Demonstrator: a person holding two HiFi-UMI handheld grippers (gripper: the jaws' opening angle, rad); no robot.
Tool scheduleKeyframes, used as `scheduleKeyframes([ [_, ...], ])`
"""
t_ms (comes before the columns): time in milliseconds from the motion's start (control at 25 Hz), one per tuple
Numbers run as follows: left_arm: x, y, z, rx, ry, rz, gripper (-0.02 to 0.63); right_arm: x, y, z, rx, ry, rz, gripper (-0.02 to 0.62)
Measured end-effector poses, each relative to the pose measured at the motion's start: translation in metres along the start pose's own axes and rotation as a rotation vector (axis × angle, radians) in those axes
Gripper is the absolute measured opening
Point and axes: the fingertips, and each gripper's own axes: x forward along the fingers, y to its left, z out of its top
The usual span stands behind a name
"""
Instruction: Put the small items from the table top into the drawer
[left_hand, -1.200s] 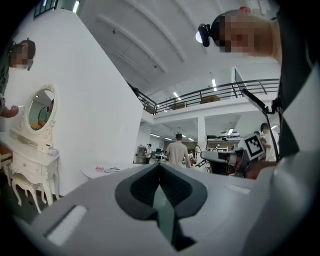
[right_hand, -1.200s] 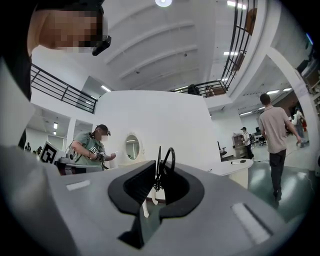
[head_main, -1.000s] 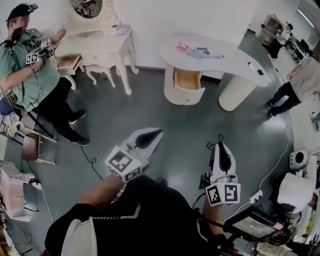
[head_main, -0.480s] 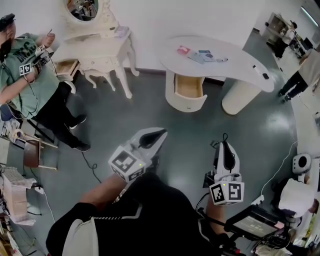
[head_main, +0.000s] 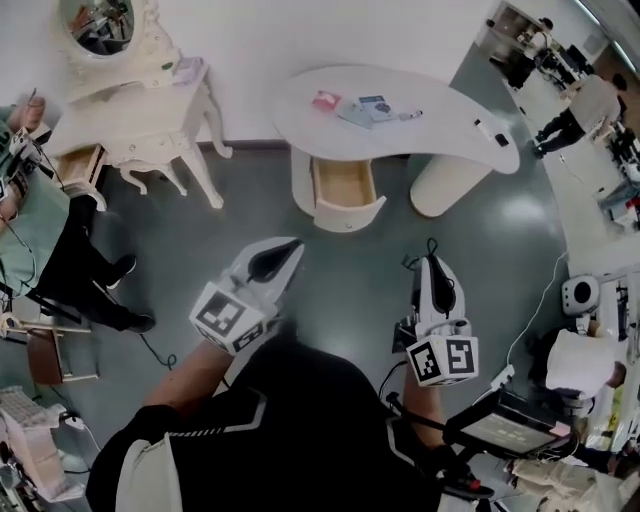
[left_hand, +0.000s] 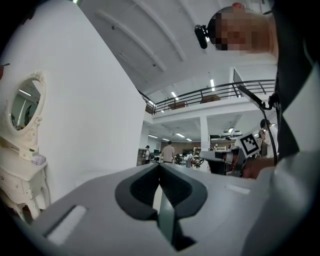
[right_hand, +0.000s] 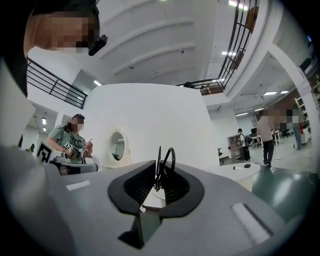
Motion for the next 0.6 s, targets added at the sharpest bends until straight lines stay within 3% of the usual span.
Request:
scheduleKeyframes([
  [280, 0.024, 0.057, -0.006, -0.022, 0.006, -0.027, 0.000, 0.055, -0.002, -0.006, -0.015, 0.022, -0.044, 0.032],
  [600, 0.076, 0.093, -0.015, -0.039, 0.033, -0.034, 0.000, 0.115, -0.032, -0.014, -0.016, 0.058, -0.033, 0.032],
])
